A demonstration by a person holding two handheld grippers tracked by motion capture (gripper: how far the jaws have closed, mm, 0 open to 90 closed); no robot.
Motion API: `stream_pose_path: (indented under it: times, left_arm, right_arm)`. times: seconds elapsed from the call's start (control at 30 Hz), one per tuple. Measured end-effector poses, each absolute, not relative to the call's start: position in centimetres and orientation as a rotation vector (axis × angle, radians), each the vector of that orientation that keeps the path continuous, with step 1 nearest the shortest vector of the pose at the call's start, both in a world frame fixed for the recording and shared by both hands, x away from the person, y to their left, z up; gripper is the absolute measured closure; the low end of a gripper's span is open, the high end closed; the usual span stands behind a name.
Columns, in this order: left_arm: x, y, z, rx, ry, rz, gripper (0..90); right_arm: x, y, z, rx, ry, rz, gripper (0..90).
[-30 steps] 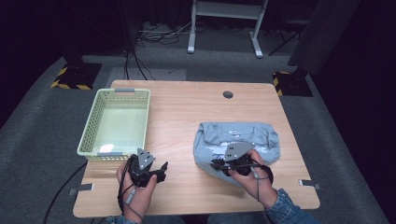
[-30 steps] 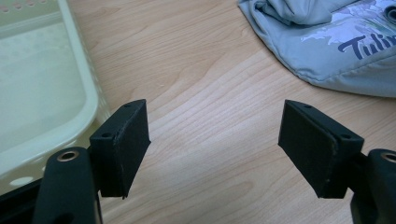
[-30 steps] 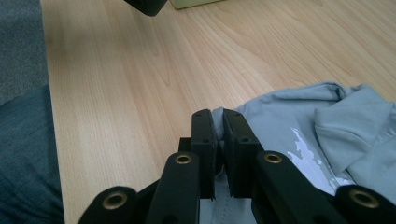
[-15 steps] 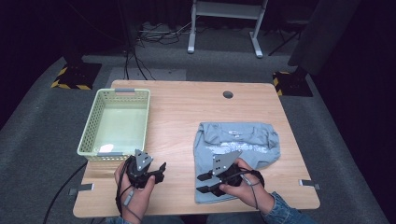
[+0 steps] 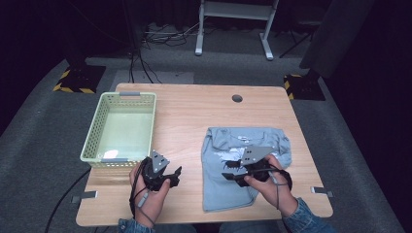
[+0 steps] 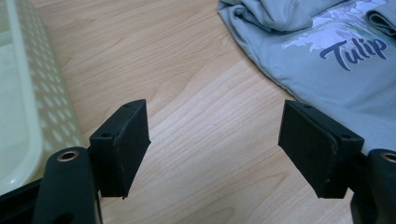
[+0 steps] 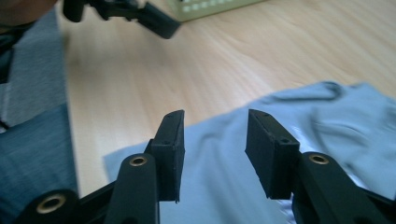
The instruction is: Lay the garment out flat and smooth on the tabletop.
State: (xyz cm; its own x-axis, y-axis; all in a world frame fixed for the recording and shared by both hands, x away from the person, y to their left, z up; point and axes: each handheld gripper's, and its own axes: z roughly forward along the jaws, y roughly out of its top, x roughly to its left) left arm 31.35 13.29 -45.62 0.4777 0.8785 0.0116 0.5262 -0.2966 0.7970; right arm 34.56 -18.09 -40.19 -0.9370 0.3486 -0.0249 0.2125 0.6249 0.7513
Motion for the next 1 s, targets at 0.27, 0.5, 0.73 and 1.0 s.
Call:
stream_pose_path:
  times: [0.27,0.5,0.73,1.0]
  left_arm:
    - [32.2,12.1,-45.7,1.993,1.127,0.569,24.2]
    - [32.8,11.3,-45.8,2.007,1.102,0.558,24.2]
    - [33.5,10.5,-45.9,2.018,1.082,0.542,24.2]
    - [34.1,9.8,-46.1,2.037,1.062,0.529,24.3]
  right_arm:
    - [36.4,-21.0,-40.3,0.621,2.587,1.147,59.6]
    - [38.3,-22.8,-41.1,0.726,2.537,1.086,60.5]
    - [40.3,-24.3,-42.7,0.836,2.512,1.017,60.5]
    - [42.6,-25.3,-45.5,0.921,2.513,0.869,59.3]
